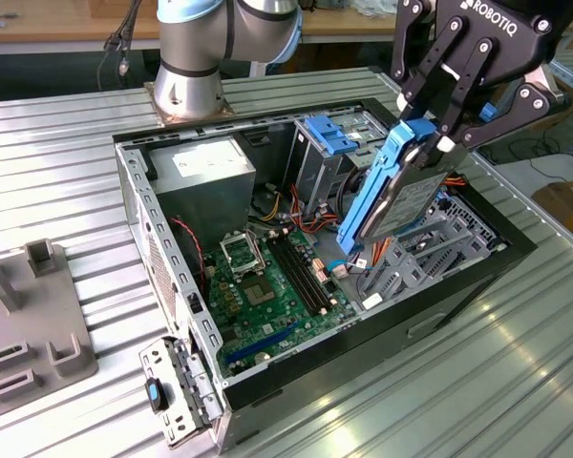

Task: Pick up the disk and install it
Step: 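Pick up the disk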

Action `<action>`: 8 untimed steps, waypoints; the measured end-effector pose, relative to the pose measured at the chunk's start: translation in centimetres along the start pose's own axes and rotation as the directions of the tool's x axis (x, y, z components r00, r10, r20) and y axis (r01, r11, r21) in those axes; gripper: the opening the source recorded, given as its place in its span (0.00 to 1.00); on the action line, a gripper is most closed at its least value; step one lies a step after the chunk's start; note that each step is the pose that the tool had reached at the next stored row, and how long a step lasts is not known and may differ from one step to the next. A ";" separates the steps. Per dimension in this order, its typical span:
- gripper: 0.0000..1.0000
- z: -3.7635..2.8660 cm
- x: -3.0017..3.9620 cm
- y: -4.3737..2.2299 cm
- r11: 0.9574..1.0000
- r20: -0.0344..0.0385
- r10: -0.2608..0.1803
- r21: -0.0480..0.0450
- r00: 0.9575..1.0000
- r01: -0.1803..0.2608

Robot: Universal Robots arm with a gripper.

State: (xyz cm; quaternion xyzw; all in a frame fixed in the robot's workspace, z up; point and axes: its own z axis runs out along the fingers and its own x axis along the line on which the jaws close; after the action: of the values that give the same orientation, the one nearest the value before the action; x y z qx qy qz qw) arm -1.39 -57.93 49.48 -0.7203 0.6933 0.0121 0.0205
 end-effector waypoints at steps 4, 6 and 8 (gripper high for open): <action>0.36 0.00 0.26 -0.17 1.000 0.000 0.000 0.000 1.000 0.000; 0.36 0.03 0.30 -1.02 1.000 0.000 0.000 0.000 1.000 0.000; 0.36 0.05 0.33 -1.85 1.000 0.000 0.000 0.000 1.000 0.000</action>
State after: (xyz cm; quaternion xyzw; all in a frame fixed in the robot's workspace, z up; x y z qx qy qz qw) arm 0.48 -58.19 49.45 -0.7203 0.6933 0.0121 0.0205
